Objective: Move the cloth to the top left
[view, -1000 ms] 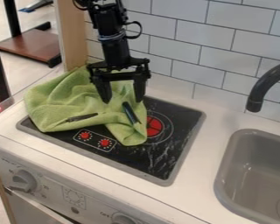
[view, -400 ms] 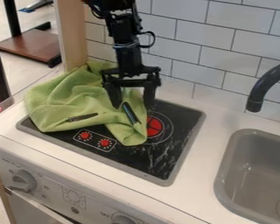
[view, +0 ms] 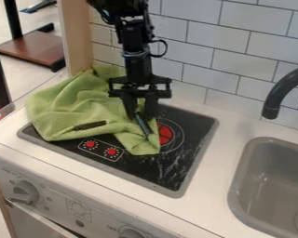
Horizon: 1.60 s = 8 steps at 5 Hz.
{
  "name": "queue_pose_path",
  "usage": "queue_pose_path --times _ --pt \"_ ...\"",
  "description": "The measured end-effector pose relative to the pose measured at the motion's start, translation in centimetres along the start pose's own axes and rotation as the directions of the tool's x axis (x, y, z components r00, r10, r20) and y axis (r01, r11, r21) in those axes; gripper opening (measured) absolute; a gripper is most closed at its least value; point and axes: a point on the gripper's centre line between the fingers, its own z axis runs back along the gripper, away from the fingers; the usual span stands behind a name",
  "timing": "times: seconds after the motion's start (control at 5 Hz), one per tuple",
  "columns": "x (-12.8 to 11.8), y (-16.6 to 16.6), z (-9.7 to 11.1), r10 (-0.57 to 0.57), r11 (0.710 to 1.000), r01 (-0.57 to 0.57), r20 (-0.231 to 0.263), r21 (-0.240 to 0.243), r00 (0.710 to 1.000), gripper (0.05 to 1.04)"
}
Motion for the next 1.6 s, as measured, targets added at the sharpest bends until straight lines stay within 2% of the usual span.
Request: queue_pose_path --times 0.2,0.4,0.6,1.0,1.4,1.6 --pt "-0.4 -0.2 0.0 -0.015 1.0 0.015 -0.004 -0.014 1.0 0.147" --pt "-0.6 -0.4 1.4 -0.035 0.999 0.036 0.021 -0.018 0.999 0.06" --pt "-0.8 0.1 2.7 -0.065 0.998 0.065 0.031 -0.015 0.997 0.051" --pt "1.3 2.1 6.1 -0.141 0.99 0.141 0.025 -0.026 0.99 0.051" --pt "3.2 6.7 7.1 -0.152 0.988 0.152 -0.019 0.001 0.988 0.051" --pt "2.9 9.9 7.2 -0.137 0.99 0.138 -0.041 0.036 0.99 0.051"
